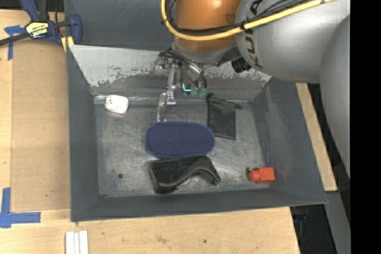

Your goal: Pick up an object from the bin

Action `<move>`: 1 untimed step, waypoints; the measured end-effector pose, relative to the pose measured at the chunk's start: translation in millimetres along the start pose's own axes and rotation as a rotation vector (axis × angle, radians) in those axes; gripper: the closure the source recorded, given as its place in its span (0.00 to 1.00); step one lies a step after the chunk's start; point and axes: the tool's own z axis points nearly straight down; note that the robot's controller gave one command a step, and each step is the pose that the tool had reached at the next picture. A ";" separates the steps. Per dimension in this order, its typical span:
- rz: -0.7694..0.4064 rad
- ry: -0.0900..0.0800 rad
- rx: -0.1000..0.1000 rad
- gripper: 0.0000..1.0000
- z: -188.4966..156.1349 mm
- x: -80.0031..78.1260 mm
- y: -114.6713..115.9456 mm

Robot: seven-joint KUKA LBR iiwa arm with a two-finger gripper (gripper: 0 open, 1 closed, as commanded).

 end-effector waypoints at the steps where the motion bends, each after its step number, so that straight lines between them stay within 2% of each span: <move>1: -0.277 -0.017 -0.006 0.00 127.1 17.0 -51.0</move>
Offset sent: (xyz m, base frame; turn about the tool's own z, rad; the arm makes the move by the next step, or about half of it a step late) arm -0.0229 -0.0588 -0.1433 -0.2760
